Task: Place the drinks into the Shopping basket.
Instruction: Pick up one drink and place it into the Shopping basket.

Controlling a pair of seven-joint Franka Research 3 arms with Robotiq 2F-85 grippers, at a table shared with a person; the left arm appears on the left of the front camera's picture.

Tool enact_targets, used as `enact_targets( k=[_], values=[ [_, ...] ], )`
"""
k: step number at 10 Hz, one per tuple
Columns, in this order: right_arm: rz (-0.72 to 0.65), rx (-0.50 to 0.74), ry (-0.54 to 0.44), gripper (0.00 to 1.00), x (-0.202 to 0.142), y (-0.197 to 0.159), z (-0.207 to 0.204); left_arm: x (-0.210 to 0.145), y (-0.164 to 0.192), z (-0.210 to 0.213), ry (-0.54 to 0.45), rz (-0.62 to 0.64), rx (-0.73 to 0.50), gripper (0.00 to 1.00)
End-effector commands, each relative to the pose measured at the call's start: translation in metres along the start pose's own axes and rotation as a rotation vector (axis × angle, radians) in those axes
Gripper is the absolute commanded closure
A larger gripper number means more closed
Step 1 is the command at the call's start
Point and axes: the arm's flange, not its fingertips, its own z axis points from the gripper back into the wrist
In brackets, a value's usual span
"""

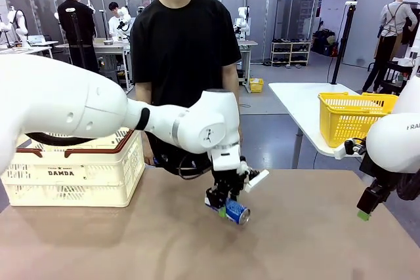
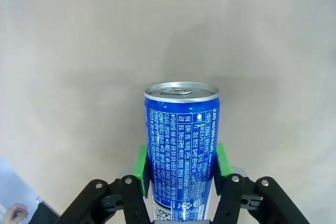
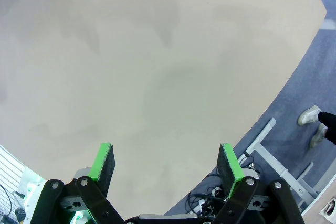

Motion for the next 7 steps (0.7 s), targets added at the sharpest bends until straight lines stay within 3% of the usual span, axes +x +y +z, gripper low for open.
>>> enact_targets(
  k=[1,4,7],
  values=[
    [-0.003,-0.002,0.001,0.02,0.000,-0.001,0.000,-0.002,-0.020,0.064,-0.020,-0.001,0.014,0.76],
    [-0.003,-0.002,0.001,0.02,0.000,-0.001,0.000,-0.006,-0.037,0.156,0.023,-0.048,0.009,0.76],
    [-0.003,-0.002,0.001,0.02,0.000,-0.001,0.000,-0.011,-0.049,0.199,0.083,-0.039,0.029,0.76]
  ],
)
